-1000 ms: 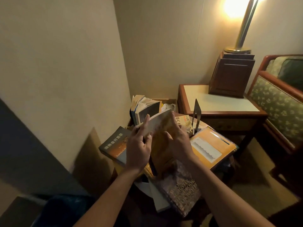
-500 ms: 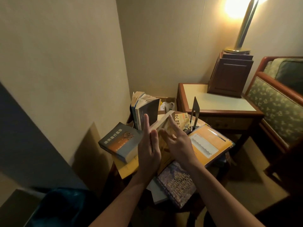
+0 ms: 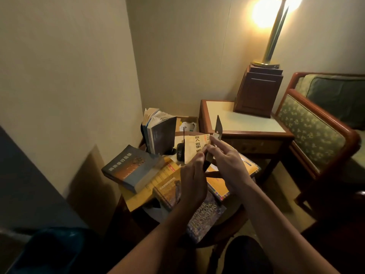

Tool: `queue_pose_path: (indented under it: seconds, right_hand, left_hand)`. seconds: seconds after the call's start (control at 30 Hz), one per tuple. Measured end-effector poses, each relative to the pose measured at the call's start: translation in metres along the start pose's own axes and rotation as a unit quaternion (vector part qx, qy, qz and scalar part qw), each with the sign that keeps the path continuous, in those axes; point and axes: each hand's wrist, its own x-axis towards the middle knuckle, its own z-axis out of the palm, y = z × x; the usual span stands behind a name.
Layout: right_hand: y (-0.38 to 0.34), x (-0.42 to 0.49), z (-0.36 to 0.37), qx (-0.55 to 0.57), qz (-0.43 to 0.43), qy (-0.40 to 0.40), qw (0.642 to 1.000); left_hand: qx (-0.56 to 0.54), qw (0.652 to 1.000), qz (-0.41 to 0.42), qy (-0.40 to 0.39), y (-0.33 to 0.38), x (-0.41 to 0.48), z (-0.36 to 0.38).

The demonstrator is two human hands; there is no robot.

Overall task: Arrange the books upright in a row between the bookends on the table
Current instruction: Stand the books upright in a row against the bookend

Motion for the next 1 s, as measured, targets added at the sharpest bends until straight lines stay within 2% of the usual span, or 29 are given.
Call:
queue_pose_path:
  seconds: [0.23,0.3,0.33,0.43,0.53,0.67,0.77,0.83,0.87,0.93,1.0]
  right_hand:
    - [-0.01,-0.009,-0.032,-0.088,-0.011,0.01,0.996]
    - [-0.012,-0.01,-0.043,-0.155,-0.018,0.017,0.988]
    - [-0.013,-0.01,-0.048,-0.207,-0.016,0.018,0.978]
    - [-0.014,-0.01,-0.056,-0.332,-0.002,0.004,0.943]
    - [-0.015,-0.009,-0.056,-0.345,-0.024,-0.002,0.938]
    - [-0.019,0.003,-0.041,-0.373,-0.1,0.005,0.923]
    - [-0.028,0.02,-0.018,-0.366,-0.156,0.001,0.918]
    - [-0.032,0.035,0.001,-0.362,-0.188,-0.009,0.913]
    - [-0.033,0.043,0.011,-0.361,-0.201,-0.014,0.91]
    - [-0.033,0.062,0.031,-0.372,-0.222,-0.02,0.901]
    - [-0.029,0.082,0.05,-0.38,-0.234,-0.021,0.895]
  left_hand:
    - [0.107,0.991,-0.008,-0.081,-0.024,-0.01,0.012]
    - [0.191,0.976,0.025,-0.105,-0.035,-0.014,0.014]
    - [0.213,0.969,0.015,-0.124,-0.039,-0.016,0.014]
    - [0.224,0.961,-0.025,-0.163,-0.055,-0.019,0.015]
    - [0.209,0.963,-0.026,-0.169,-0.062,-0.018,0.011]
    - [0.245,0.952,0.008,-0.184,-0.056,0.008,-0.012]
    - [0.292,0.94,0.039,-0.173,-0.04,0.044,-0.044]
    - [0.364,0.917,0.058,-0.153,-0.038,0.076,-0.069]
    - [0.395,0.906,0.055,-0.139,-0.039,0.093,-0.082]
    - [0.426,0.899,-0.007,-0.101,-0.04,0.123,-0.106]
    - [0.463,0.883,-0.019,-0.072,-0.042,0.151,-0.127]
